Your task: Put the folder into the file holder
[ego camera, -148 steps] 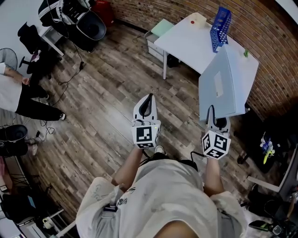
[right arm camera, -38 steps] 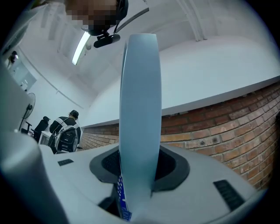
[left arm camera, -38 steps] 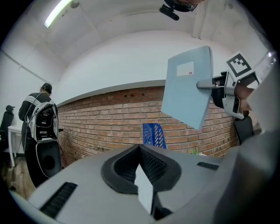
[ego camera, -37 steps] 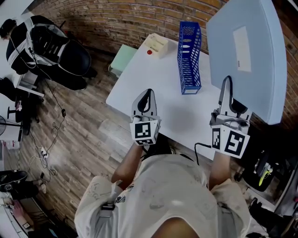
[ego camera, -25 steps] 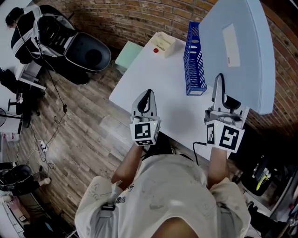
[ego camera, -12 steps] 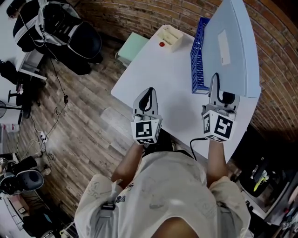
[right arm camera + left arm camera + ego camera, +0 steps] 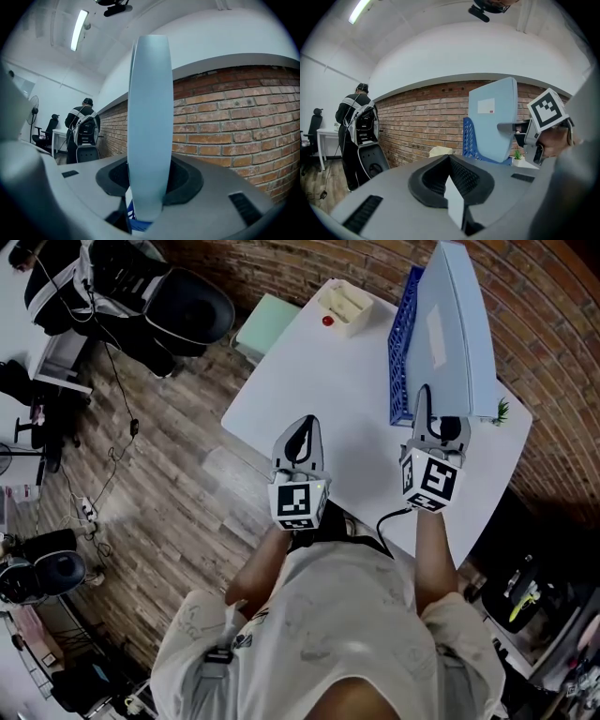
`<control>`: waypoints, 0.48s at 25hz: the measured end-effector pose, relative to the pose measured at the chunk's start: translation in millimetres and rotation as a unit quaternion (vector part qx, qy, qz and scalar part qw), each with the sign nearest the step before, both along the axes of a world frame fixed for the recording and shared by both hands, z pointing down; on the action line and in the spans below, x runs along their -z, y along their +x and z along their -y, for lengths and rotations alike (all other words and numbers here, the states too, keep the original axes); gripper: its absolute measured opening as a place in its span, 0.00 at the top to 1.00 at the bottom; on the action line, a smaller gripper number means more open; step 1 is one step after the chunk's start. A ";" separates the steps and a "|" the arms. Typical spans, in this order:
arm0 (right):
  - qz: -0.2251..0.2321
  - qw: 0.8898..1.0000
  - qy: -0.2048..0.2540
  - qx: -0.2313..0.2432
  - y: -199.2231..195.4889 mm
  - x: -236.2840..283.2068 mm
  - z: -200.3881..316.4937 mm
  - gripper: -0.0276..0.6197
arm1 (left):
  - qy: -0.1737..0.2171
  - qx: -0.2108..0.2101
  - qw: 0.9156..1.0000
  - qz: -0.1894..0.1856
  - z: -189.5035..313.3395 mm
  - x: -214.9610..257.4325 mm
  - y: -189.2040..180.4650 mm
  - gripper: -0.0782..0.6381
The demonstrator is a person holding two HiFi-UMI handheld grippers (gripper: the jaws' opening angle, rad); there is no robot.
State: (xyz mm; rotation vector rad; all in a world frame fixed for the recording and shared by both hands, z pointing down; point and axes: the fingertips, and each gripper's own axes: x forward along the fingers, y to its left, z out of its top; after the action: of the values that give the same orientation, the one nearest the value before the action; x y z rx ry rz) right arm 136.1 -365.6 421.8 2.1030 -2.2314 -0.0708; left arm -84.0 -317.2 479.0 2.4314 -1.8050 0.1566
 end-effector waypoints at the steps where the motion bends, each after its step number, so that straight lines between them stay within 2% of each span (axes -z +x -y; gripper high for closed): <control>1: -0.002 1.000 -0.005 -0.002 -0.3 -3.5 0.4 0.69 | 0.000 0.000 1.000 0.000 -1.0 0.4 -0.2 0.87; 8: -0.005 0.999 -0.052 -0.009 -6.1 -30.4 3.7 0.69 | 0.001 0.006 1.000 -0.001 -8.3 5.7 -11.7 0.87; 12: -0.001 0.995 -0.094 -0.011 -1.9 -62.5 12.9 0.69 | -0.004 0.005 1.000 0.000 -3.1 -1.3 -8.5 0.87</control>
State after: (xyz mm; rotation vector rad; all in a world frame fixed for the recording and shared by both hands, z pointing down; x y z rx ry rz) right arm 134.1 -378.5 484.2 2.0263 -2.1196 0.1328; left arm -92.6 -314.1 480.4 2.4167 -1.8122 0.1626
